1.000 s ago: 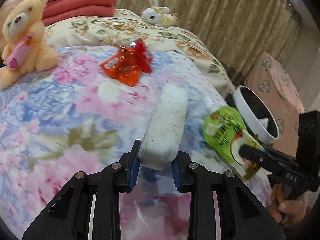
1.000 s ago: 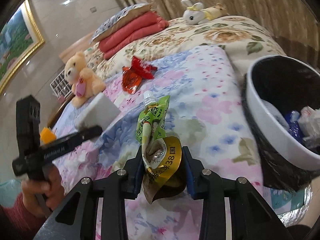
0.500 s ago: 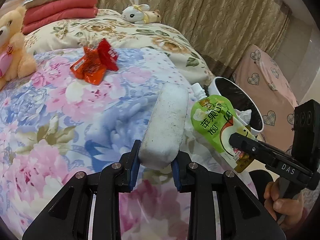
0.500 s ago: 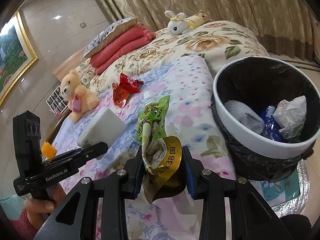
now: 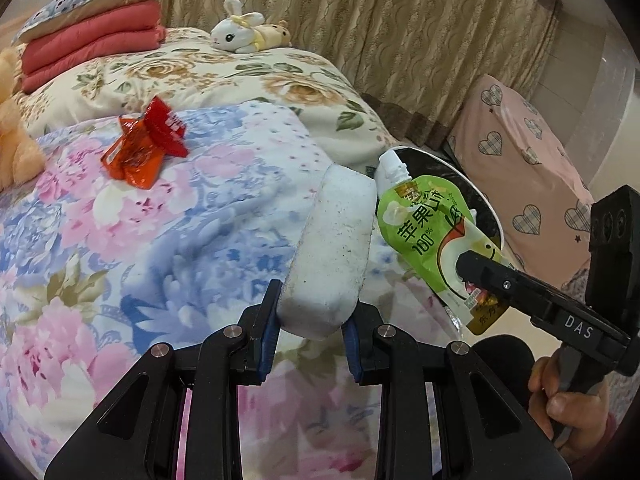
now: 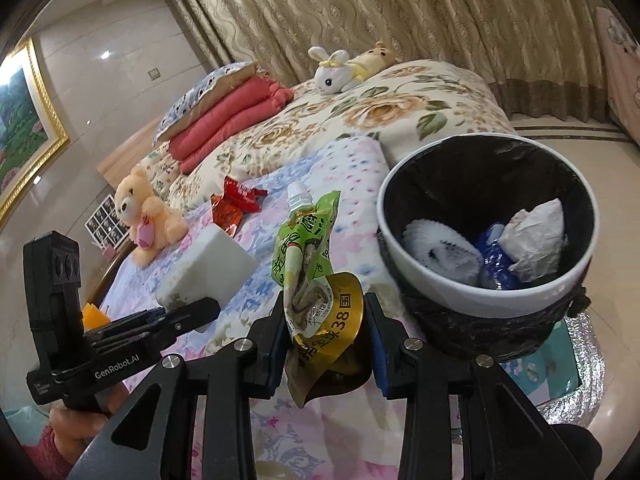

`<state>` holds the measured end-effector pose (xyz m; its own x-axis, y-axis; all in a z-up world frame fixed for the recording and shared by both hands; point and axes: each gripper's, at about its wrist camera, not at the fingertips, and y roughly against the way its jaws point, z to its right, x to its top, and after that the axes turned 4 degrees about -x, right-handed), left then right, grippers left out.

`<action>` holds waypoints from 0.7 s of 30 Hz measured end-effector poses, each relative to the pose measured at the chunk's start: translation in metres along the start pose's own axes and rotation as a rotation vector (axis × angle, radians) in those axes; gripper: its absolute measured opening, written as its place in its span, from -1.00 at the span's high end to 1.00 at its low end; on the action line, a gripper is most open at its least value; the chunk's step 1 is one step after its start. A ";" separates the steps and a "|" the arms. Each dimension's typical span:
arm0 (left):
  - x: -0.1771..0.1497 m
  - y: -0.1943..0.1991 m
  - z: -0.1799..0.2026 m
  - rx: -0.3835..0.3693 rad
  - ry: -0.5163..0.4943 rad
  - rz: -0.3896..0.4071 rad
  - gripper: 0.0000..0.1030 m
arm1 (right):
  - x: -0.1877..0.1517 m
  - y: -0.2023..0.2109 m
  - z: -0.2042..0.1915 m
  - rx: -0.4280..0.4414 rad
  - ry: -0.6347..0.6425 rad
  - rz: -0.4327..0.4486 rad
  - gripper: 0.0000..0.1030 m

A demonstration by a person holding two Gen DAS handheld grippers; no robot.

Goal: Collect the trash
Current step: 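Carry the sponge block and juice pouch with both tools over the trash bin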

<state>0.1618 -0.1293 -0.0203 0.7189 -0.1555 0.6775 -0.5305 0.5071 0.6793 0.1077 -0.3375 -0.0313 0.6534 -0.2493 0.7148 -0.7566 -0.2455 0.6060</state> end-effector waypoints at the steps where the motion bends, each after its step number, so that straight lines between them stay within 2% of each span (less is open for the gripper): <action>1: 0.001 -0.001 0.003 -0.001 -0.005 0.000 0.49 | 0.001 0.002 0.002 -0.003 -0.005 0.006 0.31; 21: 0.014 -0.019 0.047 -0.045 -0.081 -0.016 0.49 | 0.007 0.029 0.044 -0.058 -0.098 0.073 0.31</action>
<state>0.1603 -0.1810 -0.0102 0.6874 -0.2307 0.6887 -0.4977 0.5409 0.6780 0.0912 -0.3875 -0.0237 0.5937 -0.3555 0.7219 -0.8005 -0.1695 0.5749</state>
